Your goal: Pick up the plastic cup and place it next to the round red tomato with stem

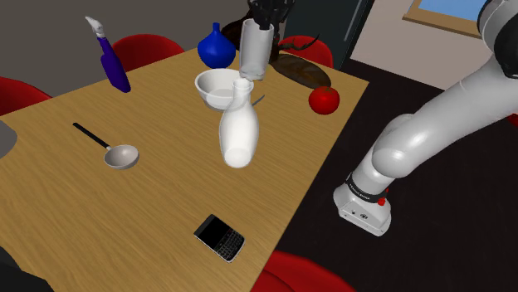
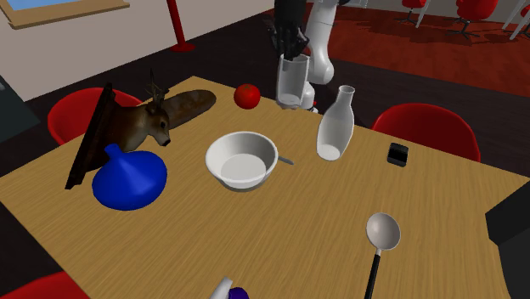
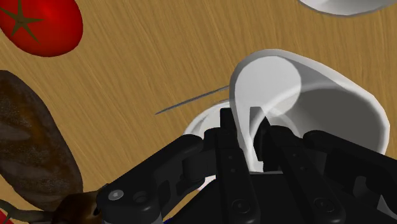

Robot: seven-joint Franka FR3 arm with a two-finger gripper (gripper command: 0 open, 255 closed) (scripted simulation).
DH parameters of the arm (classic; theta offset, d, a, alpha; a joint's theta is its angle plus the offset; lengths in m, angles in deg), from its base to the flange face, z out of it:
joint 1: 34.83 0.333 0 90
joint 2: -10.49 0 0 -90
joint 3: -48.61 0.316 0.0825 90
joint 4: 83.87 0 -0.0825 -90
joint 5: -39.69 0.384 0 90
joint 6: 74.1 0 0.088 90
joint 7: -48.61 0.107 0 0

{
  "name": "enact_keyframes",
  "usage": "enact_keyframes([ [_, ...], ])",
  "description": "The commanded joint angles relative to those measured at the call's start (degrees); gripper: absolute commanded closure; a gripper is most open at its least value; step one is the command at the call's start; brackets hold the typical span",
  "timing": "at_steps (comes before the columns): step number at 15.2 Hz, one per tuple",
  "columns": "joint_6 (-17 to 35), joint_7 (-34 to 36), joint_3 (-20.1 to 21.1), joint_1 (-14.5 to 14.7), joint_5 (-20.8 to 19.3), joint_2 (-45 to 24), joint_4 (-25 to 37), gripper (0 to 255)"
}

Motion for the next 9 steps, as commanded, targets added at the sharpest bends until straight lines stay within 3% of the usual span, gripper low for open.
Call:
enact_keyframes([
  [1, -0.40, -2.50, -1.87, -0.41, 0.40, 4.10, -3.63, 255],
  [9, -4.47, -10.98, -9.05, -1.57, -1.04, 17.25, -12.81, 255],
])
